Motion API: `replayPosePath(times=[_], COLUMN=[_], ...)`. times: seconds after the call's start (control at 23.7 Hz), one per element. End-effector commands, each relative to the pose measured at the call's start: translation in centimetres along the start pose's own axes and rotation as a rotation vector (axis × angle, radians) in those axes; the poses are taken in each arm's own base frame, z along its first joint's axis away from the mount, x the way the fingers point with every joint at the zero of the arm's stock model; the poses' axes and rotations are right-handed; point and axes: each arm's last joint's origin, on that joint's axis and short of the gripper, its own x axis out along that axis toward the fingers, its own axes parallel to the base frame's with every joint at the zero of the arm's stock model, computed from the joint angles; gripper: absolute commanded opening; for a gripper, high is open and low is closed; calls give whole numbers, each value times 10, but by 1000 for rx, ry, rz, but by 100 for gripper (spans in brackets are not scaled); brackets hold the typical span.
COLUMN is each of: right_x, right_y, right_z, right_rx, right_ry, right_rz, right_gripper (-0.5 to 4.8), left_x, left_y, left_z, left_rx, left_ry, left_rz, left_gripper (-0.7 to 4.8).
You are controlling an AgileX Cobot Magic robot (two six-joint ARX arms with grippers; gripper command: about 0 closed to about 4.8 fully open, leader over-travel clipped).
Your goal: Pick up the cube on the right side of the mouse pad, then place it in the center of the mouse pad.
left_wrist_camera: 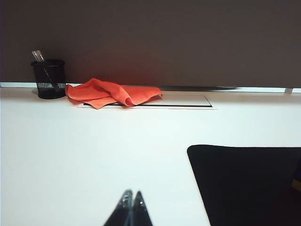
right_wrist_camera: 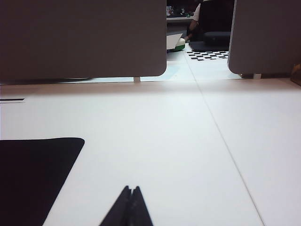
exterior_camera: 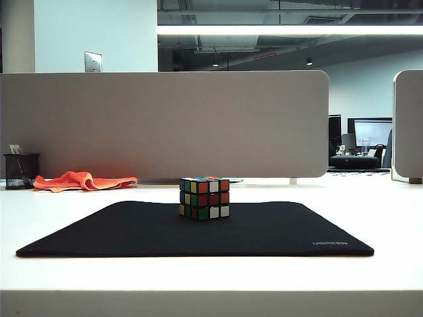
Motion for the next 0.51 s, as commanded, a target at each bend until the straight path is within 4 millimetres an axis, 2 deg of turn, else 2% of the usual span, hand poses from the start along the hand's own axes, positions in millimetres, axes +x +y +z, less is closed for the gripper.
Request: replayPosePath(times=[0.04,0.51], right_x=[0,0], right_y=[2,4], right_z=[1,1], right_rx=[-1,0], right_ry=[-29,-27], right_rz=[22,39], right_gripper=[0,0], left_x=[0,0], left_y=[0,0], left_z=[2,2], left_rx=[5,5], left_ry=[-10,-11], left_rz=[5,5], left_gripper=[-6,-6])
